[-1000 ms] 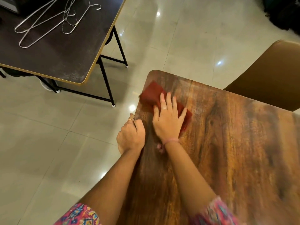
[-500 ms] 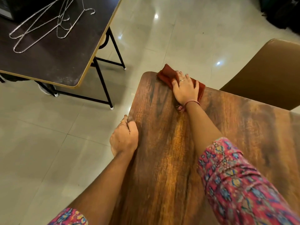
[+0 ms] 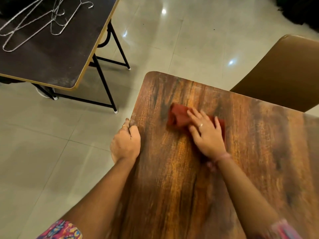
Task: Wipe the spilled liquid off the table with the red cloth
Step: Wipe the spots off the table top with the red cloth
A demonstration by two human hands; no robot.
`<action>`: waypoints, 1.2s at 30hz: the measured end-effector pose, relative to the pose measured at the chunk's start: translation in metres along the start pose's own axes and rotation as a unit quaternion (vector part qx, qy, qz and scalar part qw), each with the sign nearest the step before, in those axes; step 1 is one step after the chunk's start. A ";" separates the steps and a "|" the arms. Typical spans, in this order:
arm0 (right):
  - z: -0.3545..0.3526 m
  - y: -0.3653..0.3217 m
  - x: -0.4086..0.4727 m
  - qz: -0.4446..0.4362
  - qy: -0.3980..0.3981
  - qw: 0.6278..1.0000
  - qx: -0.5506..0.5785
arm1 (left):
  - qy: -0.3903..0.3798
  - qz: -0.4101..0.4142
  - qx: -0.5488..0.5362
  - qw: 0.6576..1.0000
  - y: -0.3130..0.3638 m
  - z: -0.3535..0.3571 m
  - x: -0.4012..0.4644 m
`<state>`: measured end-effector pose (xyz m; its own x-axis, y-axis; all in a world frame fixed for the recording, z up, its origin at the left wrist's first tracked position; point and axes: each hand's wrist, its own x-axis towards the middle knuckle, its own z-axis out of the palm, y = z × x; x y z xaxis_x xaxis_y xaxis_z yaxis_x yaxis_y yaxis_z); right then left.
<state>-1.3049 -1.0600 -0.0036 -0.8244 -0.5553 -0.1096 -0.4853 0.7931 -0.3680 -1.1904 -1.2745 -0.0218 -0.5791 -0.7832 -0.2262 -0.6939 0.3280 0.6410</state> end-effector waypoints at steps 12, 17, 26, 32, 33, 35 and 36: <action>0.016 -0.037 0.044 0.044 0.025 0.999 -0.012 | 0.009 -0.016 0.006 1.000 0.000 0.002 0.002; 0.031 -0.049 -0.016 -0.066 -0.034 0.997 -0.033 | 0.013 0.000 0.006 1.000 0.002 0.001 0.000; -0.007 -0.022 0.161 0.096 0.002 0.995 -0.002 | 0.006 -0.003 -0.008 1.000 -0.001 0.002 0.000; 0.023 -0.063 0.071 0.055 0.027 0.998 -0.018 | 0.018 -0.033 -0.026 0.999 0.005 -0.001 0.001; 0.030 -0.074 0.040 0.032 0.022 0.999 -0.023 | 0.022 -0.047 -0.033 0.998 0.008 -0.003 0.000; 0.045 -0.098 -0.029 -0.021 0.006 0.999 -0.035 | 0.010 -0.098 -0.051 0.994 0.012 -0.008 0.000; 0.051 -0.109 -0.063 -0.043 -0.008 0.999 -0.033 | -0.017 -0.128 -0.088 0.988 0.011 -0.012 0.001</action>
<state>-1.1854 -1.1242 -0.0042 -0.7751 -0.6248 -0.0946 -0.5719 0.7573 -0.3154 -1.1937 -1.2780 -0.0059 -0.4106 -0.8097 -0.4193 -0.7361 0.0229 0.6765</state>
